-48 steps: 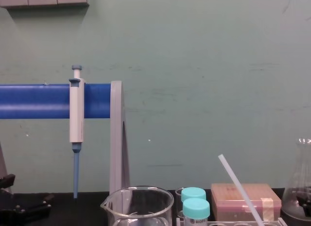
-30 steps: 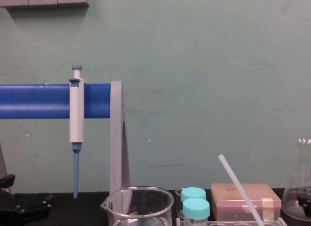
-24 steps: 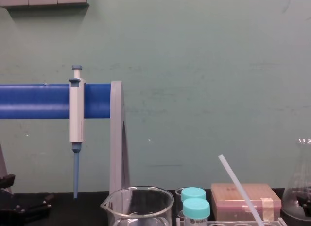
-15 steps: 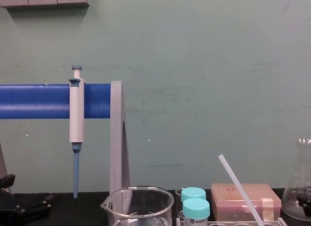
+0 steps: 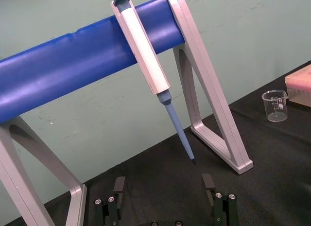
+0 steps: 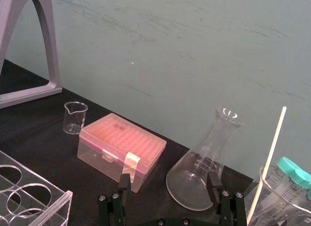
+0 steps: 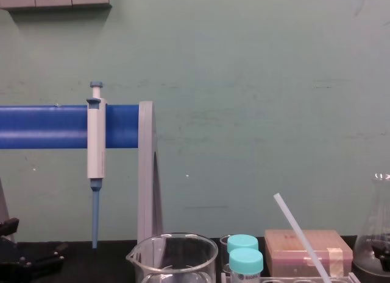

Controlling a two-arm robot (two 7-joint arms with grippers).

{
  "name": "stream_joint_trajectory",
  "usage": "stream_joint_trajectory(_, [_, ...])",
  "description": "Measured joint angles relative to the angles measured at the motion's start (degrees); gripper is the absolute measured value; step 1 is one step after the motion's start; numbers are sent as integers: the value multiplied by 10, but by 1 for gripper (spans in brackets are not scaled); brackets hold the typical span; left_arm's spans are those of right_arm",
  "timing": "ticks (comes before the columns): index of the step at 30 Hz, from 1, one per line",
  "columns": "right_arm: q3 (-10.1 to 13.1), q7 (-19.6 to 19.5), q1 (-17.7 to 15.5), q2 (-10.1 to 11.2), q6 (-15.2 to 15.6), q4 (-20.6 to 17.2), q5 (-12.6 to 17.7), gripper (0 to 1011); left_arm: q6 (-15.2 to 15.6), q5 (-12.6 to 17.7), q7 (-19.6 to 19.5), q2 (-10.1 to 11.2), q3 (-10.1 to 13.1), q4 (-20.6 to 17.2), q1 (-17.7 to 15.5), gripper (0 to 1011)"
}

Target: Pick up the stirring rod with one hand, then place it down.

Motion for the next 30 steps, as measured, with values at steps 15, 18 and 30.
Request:
stream_joint_trajectory(15, [0,0,0,0,0,0,0,1000,0,0,0,0,0,0,0,1000])
stream_joint_trajectory(18, [0,0,0,0,0,0,0,1000,0,0,0,0,0,0,0,1000])
stream_joint_trajectory(30, [25,51,8,1,8,-10,36,1000,0,0,0,0,0,0,0,1000])
